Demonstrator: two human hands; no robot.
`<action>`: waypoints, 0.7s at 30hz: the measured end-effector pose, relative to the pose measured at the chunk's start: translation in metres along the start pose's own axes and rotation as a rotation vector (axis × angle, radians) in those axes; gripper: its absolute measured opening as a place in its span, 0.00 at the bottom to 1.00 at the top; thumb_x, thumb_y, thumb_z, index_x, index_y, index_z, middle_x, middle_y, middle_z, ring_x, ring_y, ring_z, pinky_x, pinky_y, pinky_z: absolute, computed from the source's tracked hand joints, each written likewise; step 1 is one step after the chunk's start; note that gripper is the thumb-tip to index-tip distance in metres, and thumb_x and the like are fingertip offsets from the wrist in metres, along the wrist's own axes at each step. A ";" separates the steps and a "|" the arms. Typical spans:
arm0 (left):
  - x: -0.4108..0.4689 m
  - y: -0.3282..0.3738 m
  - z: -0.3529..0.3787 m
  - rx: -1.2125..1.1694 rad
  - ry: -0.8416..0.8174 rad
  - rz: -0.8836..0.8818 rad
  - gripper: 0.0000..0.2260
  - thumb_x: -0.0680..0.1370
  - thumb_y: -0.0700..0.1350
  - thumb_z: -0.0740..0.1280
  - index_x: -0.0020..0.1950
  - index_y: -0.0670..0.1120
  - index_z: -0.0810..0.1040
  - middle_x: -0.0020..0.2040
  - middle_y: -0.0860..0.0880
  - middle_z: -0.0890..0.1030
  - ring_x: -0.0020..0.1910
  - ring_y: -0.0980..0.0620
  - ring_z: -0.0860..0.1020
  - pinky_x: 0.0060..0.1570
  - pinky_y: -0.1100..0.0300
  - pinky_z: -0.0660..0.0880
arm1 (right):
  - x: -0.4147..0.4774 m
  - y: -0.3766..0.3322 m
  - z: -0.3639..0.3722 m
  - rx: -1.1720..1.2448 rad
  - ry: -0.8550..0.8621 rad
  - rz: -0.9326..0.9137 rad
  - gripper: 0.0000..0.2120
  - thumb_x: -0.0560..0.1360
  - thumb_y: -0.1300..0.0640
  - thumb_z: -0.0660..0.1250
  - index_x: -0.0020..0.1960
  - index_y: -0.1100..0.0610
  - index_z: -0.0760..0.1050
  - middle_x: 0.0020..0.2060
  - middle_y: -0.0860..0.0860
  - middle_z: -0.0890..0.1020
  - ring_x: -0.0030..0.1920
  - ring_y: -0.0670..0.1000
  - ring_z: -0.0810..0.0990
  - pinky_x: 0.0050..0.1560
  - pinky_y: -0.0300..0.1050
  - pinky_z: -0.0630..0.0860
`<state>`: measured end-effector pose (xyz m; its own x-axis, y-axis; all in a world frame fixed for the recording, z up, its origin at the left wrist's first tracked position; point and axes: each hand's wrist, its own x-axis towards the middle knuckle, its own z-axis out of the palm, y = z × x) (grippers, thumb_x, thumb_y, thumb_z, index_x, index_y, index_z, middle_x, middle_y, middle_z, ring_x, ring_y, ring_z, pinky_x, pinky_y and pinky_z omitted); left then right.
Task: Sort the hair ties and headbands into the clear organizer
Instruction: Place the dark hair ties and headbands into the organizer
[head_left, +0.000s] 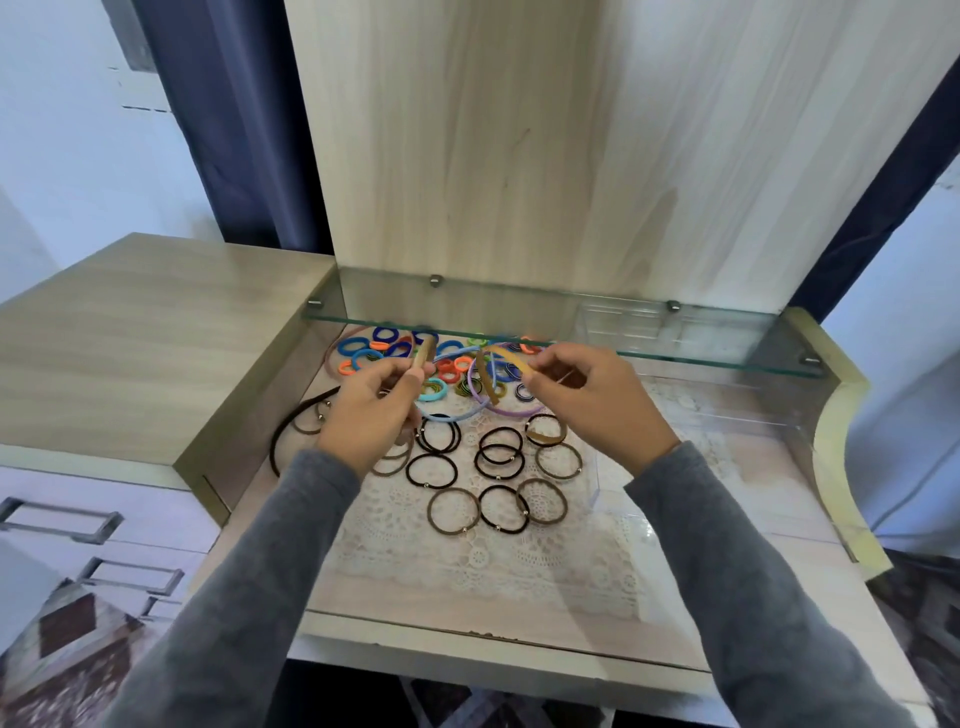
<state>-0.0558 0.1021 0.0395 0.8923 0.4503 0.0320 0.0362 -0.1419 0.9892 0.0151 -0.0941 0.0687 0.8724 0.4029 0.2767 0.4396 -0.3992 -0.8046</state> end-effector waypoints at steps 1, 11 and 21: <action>0.001 0.004 0.001 -0.006 -0.009 -0.011 0.08 0.82 0.42 0.60 0.50 0.47 0.80 0.34 0.50 0.76 0.29 0.58 0.74 0.28 0.64 0.72 | 0.004 -0.003 0.002 0.022 -0.007 0.018 0.02 0.73 0.57 0.71 0.41 0.55 0.80 0.32 0.45 0.79 0.31 0.40 0.73 0.35 0.32 0.71; 0.021 0.028 0.004 -0.046 -0.084 -0.104 0.09 0.82 0.43 0.60 0.51 0.43 0.79 0.47 0.46 0.83 0.41 0.51 0.83 0.36 0.66 0.79 | 0.029 -0.029 0.028 0.270 -0.114 0.199 0.03 0.73 0.59 0.71 0.43 0.59 0.80 0.29 0.47 0.80 0.25 0.39 0.76 0.26 0.29 0.69; 0.023 0.034 0.005 -0.108 -0.100 -0.182 0.07 0.81 0.42 0.63 0.48 0.43 0.79 0.44 0.45 0.83 0.35 0.55 0.84 0.36 0.65 0.80 | 0.036 -0.036 0.049 0.360 -0.126 0.283 0.04 0.75 0.59 0.69 0.43 0.59 0.81 0.34 0.52 0.83 0.30 0.43 0.80 0.27 0.33 0.72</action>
<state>-0.0316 0.1033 0.0730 0.9159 0.3691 -0.1575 0.1570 0.0314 0.9871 0.0203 -0.0249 0.0816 0.9049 0.4247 -0.0279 0.0664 -0.2057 -0.9764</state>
